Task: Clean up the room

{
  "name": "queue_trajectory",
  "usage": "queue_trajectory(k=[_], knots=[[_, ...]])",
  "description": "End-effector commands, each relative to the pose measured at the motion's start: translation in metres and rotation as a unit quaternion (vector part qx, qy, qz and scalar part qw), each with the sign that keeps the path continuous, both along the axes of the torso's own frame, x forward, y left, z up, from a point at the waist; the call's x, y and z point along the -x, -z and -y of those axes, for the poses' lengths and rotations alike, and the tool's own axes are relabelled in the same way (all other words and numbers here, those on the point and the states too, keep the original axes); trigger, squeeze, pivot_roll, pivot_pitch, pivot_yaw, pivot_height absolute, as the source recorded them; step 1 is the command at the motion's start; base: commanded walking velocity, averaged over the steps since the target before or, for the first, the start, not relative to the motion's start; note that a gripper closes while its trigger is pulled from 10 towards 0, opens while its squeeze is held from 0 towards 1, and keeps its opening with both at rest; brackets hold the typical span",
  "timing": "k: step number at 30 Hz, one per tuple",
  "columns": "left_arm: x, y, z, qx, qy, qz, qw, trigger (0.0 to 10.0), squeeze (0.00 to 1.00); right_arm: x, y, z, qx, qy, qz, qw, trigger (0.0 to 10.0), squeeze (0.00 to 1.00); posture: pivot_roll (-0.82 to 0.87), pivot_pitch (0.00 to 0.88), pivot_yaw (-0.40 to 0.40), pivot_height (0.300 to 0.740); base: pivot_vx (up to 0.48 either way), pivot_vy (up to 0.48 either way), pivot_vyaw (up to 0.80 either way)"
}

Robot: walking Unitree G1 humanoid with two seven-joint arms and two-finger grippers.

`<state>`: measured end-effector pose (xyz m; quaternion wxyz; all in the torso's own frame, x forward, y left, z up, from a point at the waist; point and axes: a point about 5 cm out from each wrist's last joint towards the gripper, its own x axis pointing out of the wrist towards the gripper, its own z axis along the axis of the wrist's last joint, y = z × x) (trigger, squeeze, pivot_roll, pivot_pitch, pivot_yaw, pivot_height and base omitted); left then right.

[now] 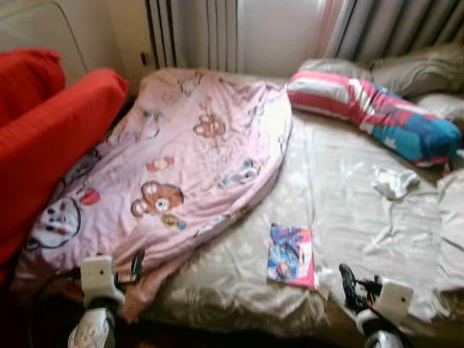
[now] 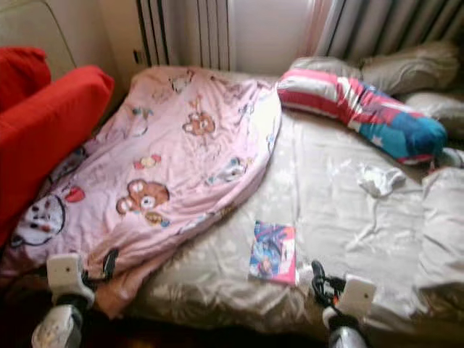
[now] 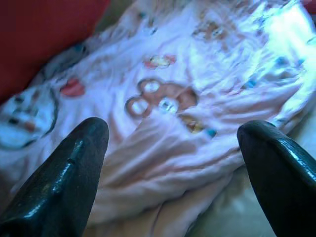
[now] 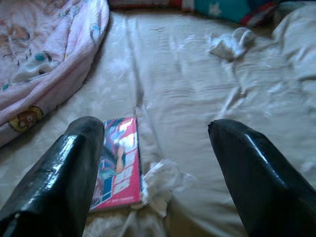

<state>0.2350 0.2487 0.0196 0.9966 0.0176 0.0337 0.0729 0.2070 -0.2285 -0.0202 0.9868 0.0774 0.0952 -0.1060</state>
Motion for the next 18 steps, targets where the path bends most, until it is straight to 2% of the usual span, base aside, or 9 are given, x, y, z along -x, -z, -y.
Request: queue_trajectory(k=[1, 3, 9, 11, 18], knots=[[0.010, 0.005, 0.001, 0.005, 0.001, -0.007, 1.000, 10.0, 0.00, 0.003, -0.006, 0.003, 0.019, -0.009, 0.020, 1.000, 10.0, 0.00, 0.16, 0.014, -0.056, 0.740, 0.000, 0.000, 0.00], [0.012, 0.003, 0.000, 0.011, -0.005, -0.002, 1.000, 10.0, 0.00, 0.005, -0.007, 0.003, 0.020, -0.012, 0.020, 1.000, 10.0, 0.00, 0.17, 0.010, -0.060, 0.740, 0.000, 0.000, 0.00], [0.003, -0.009, -0.003, 0.006, 0.010, 0.011, 1.000, 10.0, 0.00, -0.003, -0.009, 0.005, 0.025, -0.022, 0.008, 0.999, 10.0, 0.00, 0.17, 0.000, -0.060, 0.740, 0.000, 0.000, 0.00], [0.001, -0.016, -0.002, 0.004, 0.014, 0.021, 1.000, 10.0, 0.00, -0.008, -0.012, 0.003, 0.019, -0.022, 0.009, 1.000, 10.0, 0.00, 0.18, 0.000, -0.063, 0.740, 0.000, 0.000, -0.71], [0.000, -0.018, -0.001, 0.002, 0.029, 0.015, 0.999, 10.0, 0.00, -0.013, -0.011, -0.002, 0.019, -0.016, 0.001, 1.000, 10.0, 0.00, 0.18, 0.010, -0.056, 0.740, 0.000, 0.000, -0.69]])
